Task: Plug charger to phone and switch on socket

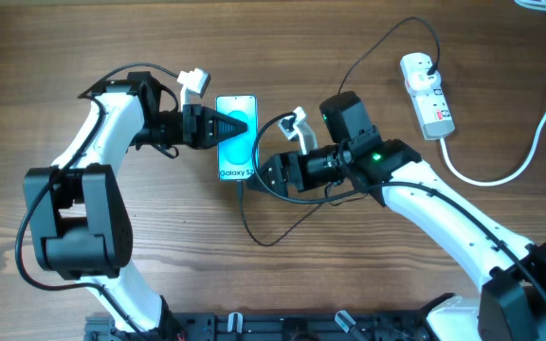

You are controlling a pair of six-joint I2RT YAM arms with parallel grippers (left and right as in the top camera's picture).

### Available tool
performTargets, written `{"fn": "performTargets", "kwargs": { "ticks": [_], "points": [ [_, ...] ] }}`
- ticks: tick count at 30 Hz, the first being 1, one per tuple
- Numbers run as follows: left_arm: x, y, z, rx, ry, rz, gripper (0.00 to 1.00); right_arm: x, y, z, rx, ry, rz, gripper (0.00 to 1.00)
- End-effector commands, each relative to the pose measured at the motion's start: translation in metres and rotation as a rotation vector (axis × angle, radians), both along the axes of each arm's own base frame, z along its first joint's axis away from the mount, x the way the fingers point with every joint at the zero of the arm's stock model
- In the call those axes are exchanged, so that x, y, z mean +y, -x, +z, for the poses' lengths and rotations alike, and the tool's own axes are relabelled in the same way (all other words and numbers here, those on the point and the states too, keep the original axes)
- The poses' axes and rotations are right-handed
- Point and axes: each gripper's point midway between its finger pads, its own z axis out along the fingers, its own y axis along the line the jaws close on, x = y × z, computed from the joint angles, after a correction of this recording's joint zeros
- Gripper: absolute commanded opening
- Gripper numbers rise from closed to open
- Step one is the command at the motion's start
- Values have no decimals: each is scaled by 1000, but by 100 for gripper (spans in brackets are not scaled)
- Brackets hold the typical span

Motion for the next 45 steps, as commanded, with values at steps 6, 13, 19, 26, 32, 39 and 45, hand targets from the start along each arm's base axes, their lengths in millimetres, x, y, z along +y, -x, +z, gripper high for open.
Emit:
{"fn": "performTargets", "kwargs": {
  "ticks": [6, 13, 19, 26, 32, 39, 45],
  "points": [
    [0, -2, 14, 324, 68, 24, 4, 42, 31, 33, 141, -132, 69, 81],
    [4, -4, 14, 348, 70, 37, 4, 48, 26, 43, 190, -161, 30, 52],
    [18, -10, 14, 346, 78, 79, 4, 53, 34, 43, 208, -157, 43, 32],
    [19, -11, 13, 342, 78, 81, 4, 55, 32, 41, 205, -149, 27, 29],
    [19, -11, 13, 342, 78, 80, 4, 55, 32, 42, 198, -153, 27, 18],
    [18, -11, 13, 340, 75, 78, 4, 55, 23, 38, 172, -133, -17, 4],
    [18, -10, 12, 319, 70, 77, 4, 57, 20, 43, 95, -158, 8, 4]
  ]
}}
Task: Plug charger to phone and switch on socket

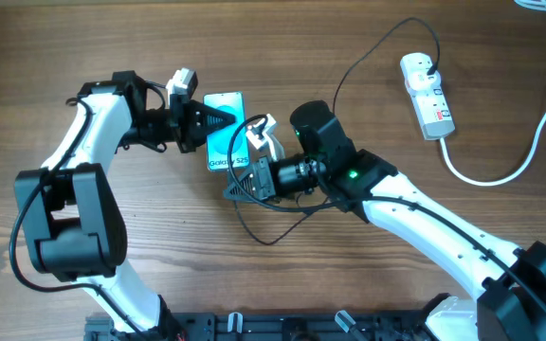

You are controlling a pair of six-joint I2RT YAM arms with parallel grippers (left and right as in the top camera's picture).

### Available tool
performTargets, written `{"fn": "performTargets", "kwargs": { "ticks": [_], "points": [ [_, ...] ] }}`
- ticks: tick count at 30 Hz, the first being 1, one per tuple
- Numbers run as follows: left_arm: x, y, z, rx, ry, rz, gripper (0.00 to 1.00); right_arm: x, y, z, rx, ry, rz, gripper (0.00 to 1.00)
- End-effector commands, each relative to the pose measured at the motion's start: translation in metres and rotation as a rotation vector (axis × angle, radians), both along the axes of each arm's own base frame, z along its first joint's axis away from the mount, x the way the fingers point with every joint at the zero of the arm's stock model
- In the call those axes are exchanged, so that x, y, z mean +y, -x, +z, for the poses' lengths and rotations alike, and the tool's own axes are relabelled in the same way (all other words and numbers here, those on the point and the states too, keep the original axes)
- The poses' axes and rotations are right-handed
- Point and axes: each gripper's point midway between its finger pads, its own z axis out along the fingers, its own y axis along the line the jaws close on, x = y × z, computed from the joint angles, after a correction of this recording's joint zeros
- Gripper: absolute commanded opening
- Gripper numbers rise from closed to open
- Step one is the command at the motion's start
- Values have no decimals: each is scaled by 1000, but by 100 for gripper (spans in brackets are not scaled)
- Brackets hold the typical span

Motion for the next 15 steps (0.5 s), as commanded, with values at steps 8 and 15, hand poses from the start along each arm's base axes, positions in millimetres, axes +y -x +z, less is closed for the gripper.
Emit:
{"fn": "performTargets", "kwargs": {
  "ticks": [8, 15],
  "points": [
    [-3, 4, 7, 5, 22, -3, 4, -9, -34, -3, -80, 29, -119, 4],
    [-14, 9, 6, -21, 21, -38, 4, -14, -44, -1, -90, 20, -146, 4]
  ]
}}
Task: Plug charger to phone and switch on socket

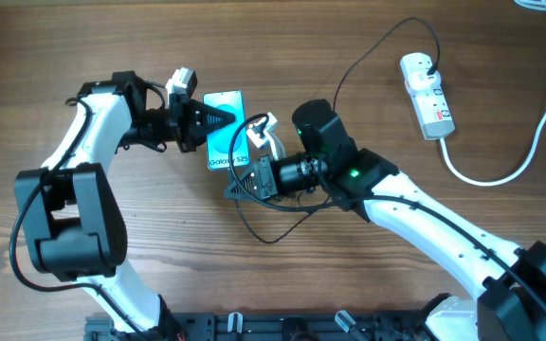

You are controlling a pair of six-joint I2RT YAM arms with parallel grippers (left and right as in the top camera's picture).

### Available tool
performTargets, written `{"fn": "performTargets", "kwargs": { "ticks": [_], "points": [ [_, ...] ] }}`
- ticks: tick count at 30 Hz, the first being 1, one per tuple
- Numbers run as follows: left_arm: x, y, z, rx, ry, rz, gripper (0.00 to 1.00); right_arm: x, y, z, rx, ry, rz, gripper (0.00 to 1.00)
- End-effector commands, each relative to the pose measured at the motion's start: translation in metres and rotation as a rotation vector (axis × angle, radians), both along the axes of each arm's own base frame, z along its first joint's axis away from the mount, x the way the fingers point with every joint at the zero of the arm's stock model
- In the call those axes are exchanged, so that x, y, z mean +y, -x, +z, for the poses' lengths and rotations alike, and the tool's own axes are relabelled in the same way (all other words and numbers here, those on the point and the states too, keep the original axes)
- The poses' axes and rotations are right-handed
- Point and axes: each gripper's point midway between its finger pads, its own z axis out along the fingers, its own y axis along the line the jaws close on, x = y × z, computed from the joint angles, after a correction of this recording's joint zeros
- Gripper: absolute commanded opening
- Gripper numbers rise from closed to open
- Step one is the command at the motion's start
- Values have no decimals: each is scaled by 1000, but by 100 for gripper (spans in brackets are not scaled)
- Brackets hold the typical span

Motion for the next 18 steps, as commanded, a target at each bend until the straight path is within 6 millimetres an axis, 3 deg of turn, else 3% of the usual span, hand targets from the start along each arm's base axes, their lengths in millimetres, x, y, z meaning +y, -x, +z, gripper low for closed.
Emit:
{"fn": "performTargets", "kwargs": {
  "ticks": [1, 8, 18],
  "points": [
    [-14, 9, 3, -19, 4, -42, 4, -11, -41, -1, -80, 26, -145, 4],
    [-20, 12, 3, -19, 3, -61, 4, -7, -48, 11, -91, -20, -169, 4],
    [-20, 12, 3, -18, 3, -61, 4, -9, -58, 8, -101, -2, -215, 4]
  ]
}}
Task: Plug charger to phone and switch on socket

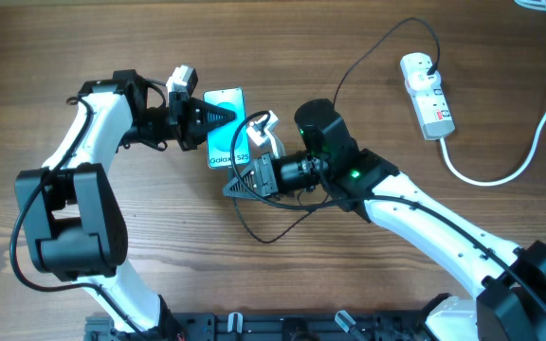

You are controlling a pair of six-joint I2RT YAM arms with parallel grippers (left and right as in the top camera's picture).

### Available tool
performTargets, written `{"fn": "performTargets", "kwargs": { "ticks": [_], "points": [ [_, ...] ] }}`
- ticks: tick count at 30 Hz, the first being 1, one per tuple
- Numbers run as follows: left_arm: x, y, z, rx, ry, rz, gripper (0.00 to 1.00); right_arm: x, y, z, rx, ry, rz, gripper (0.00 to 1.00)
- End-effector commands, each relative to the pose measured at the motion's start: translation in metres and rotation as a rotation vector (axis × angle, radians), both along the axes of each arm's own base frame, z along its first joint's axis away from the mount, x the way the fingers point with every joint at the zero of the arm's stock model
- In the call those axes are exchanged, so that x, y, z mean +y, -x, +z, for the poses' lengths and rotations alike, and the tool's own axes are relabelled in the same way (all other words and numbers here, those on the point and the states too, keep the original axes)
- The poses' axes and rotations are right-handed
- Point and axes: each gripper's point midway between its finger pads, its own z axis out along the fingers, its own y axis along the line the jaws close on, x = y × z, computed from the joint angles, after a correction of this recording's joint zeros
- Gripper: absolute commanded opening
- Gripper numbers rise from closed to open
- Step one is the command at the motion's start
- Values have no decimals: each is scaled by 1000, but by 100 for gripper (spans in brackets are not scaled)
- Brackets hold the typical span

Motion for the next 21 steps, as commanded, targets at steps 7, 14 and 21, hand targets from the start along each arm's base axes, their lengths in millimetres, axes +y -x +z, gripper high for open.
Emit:
{"fn": "performTargets", "kwargs": {
  "ticks": [7, 14, 21],
  "points": [
    [-18, 13, -2, -7, -18, -58, 4, -12, -63, 1, -143, 43, -241, 4],
    [-18, 13, -2, -7, -18, -58, 4, -15, -68, 1, -150, 43, -254, 4],
    [-18, 13, -2, -8, -18, -58, 4, -13, -66, 13, -203, -11, -213, 100]
  ]
}}
